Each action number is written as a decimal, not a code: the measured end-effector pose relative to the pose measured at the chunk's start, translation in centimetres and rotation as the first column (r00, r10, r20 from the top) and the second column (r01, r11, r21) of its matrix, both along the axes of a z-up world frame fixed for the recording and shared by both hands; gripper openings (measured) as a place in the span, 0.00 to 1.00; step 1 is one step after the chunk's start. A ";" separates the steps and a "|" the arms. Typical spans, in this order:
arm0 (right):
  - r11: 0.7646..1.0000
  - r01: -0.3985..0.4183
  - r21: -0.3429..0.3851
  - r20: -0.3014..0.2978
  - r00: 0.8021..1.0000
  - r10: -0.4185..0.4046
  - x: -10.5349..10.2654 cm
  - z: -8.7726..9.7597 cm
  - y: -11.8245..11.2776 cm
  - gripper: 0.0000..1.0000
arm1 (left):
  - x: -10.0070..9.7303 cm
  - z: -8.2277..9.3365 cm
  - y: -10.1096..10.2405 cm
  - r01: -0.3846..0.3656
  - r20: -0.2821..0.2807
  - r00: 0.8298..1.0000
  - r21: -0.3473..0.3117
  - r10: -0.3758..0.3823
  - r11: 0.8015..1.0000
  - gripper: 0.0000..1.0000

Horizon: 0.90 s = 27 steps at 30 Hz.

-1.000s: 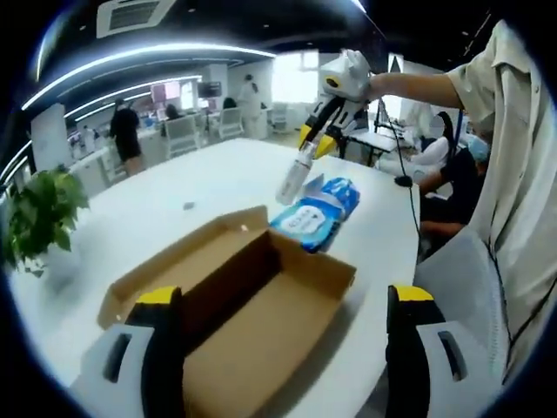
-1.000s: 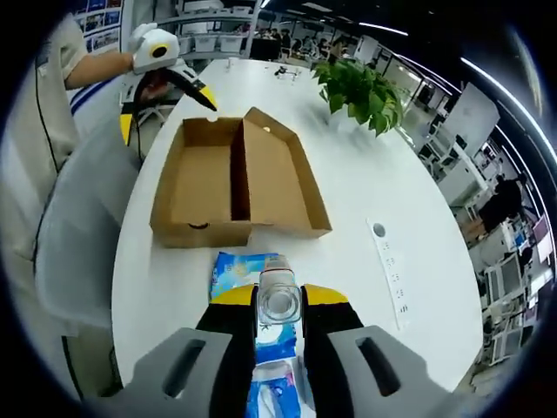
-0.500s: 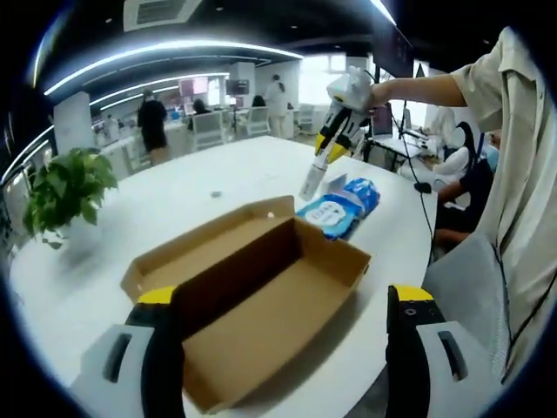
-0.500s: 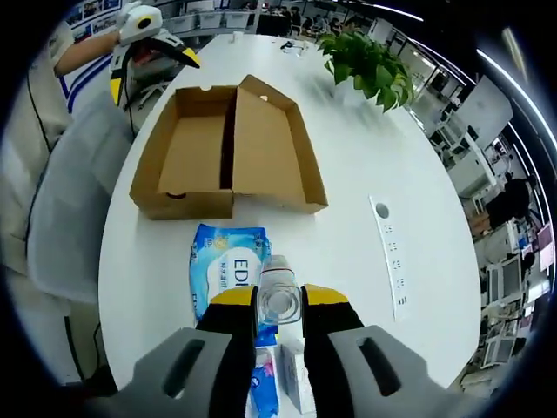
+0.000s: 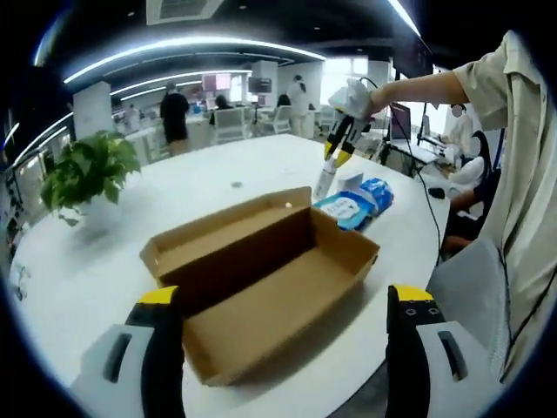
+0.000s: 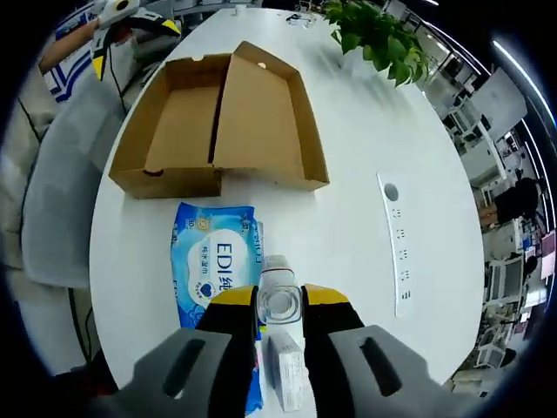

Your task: Operate the shoe box by opening the lid, removing the specified soft item, and placing it in the target area until the item is outside and the box remains undamaged.

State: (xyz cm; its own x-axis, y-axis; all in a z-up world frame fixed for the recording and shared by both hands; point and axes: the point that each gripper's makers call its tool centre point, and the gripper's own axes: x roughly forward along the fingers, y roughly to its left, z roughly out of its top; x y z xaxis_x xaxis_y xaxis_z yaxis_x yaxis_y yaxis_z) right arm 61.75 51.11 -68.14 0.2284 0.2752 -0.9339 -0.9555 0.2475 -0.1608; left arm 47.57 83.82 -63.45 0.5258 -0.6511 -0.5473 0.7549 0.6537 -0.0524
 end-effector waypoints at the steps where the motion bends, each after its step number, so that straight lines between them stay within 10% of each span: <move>1: 1.000 -0.004 -0.006 -0.002 1.000 0.004 0.1 -0.2 0.0 0.17 | 0.0 0.0 0.1 -0.004 -0.001 1.000 0.001 0.004 1.000 1.00; 27: 0.997 -0.011 -0.077 -0.120 0.993 0.002 1.2 -2.5 -0.2 0.17 | -1.1 -2.0 2.1 -0.095 -0.048 0.994 0.016 0.096 0.995 0.95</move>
State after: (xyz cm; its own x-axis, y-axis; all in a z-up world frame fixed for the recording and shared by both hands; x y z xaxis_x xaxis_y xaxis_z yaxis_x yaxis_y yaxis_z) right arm 62.98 50.92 -70.61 0.1119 0.2023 -0.9729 -0.9706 0.2323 -0.0634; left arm 46.45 85.89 -65.42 0.5579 -0.5914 -0.5822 0.6859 0.7235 -0.0778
